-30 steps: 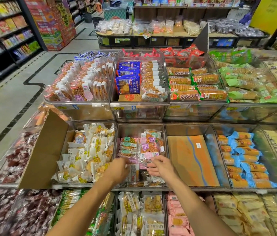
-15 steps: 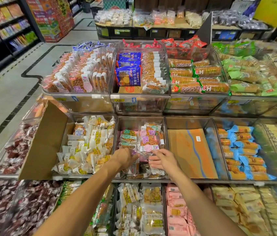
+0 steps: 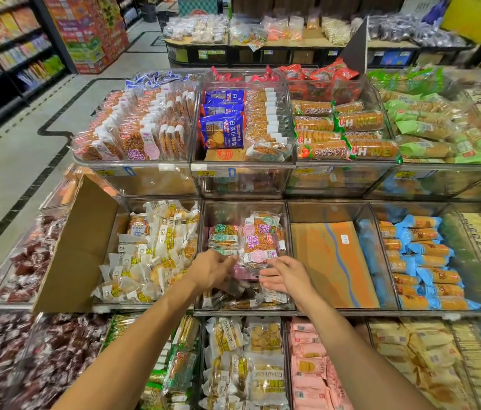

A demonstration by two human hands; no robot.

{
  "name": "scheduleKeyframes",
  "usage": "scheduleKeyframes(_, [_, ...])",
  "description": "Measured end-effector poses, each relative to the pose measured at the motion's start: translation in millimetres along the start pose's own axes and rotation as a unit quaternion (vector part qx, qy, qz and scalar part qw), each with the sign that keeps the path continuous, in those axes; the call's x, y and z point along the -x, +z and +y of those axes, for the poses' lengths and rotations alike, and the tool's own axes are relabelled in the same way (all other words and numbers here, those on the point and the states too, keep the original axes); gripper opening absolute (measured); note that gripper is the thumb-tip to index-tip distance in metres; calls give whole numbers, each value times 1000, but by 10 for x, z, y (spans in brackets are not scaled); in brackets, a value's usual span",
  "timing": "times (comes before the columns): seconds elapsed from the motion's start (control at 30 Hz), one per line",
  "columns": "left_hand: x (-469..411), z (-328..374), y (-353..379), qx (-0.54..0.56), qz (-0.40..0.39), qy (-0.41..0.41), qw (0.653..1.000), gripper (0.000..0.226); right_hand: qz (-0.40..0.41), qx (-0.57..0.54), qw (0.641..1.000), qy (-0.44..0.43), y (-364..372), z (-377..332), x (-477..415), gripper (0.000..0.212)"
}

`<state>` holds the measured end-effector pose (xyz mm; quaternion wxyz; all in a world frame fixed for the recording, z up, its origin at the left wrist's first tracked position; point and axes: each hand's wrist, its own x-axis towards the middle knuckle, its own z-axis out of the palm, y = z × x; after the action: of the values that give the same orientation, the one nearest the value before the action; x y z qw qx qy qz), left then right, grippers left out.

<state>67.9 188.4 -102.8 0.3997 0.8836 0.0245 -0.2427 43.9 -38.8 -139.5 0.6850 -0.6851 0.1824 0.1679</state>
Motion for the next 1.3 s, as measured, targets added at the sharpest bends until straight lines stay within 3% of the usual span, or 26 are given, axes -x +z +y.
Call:
scheduleKeyframes(0.17, [-5,-62,-125,109,64,80,989,51,-4,-4,1000,4,13,-24,5,24])
scheduleKeyframes(0.3, [37,-217,-123,131,89,168,973,53,-44,-15,999,27,103,-78,48,34])
scheduleKeyframes(0.43, [144,-265,-112,130,91,186,970,52,-80,-66,993,50,189,-149,103,42])
scheduleKeyframes(0.6, [183,-255,-142,153,109,213,959,60,-81,-73,992,59,235,-155,95,35])
scheduleKeyframes(0.83, [189,-265,-166,194,68,191,960,63,-107,7,991,79,259,-198,112,37])
scheduleKeyframes(0.93, [136,-256,-196,230,12,149,962,56,-102,13,993,59,252,-235,119,44])
scheduleKeyframes(1.0, [75,-242,-218,263,15,106,959,45,-77,35,996,26,233,-256,86,40])
scheduleKeyframes(1.07, [27,-217,-246,166,86,72,980,29,-23,37,999,-13,207,-285,53,33])
scheduleKeyframes(1.13, [19,-188,-263,-71,124,59,988,21,59,-2,998,-36,164,-303,15,39])
scheduleKeyframes(1.2, [-12,-193,-217,-236,97,59,965,18,107,-18,993,-49,105,-319,-10,47])
scheduleKeyframes(1.3, [-50,-142,-94,-375,63,47,924,14,106,-36,993,-37,59,-302,-19,52])
